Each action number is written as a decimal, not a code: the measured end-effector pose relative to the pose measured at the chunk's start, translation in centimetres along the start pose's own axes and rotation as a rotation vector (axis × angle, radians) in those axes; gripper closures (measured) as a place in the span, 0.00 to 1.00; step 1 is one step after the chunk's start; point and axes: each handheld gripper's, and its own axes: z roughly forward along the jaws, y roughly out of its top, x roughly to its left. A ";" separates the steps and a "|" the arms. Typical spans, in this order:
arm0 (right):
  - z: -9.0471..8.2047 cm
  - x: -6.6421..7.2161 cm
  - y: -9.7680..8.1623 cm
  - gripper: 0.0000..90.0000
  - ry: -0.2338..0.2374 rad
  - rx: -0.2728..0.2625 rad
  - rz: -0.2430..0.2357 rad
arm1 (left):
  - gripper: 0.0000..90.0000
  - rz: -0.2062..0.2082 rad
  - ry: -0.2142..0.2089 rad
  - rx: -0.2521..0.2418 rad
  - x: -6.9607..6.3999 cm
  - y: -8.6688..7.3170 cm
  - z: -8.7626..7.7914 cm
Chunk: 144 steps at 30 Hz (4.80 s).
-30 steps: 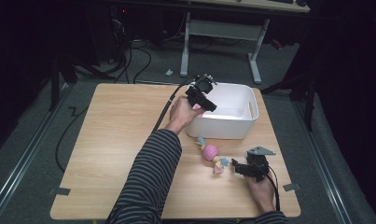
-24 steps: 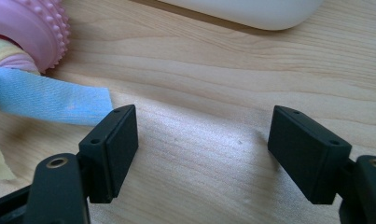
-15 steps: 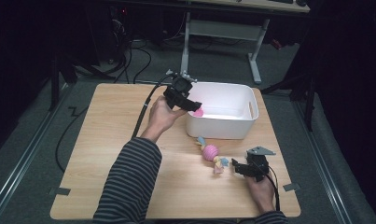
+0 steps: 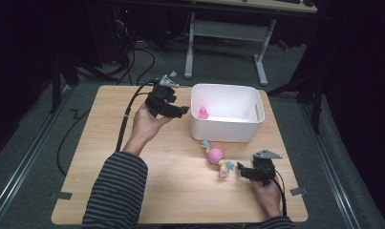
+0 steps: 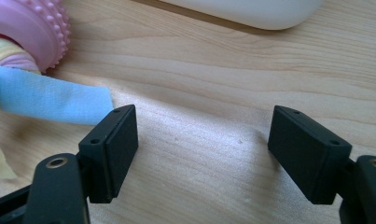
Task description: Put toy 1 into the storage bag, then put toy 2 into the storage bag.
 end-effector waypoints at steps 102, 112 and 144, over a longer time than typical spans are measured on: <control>-4.4 1.0 -0.9 0.32 0.126 -0.029 -0.042 | 0.29 -0.196 0.237 0.079 -0.2 -23.2 2.8; -5.8 3.9 2.5 0.32 0.210 -0.072 -0.136 | 0.29 -0.194 0.234 0.079 -0.2 -23.2 2.8; 1.6 7.6 8.6 0.33 0.198 0.174 -0.180 | 0.30 -0.188 0.226 0.077 -0.2 -23.2 2.8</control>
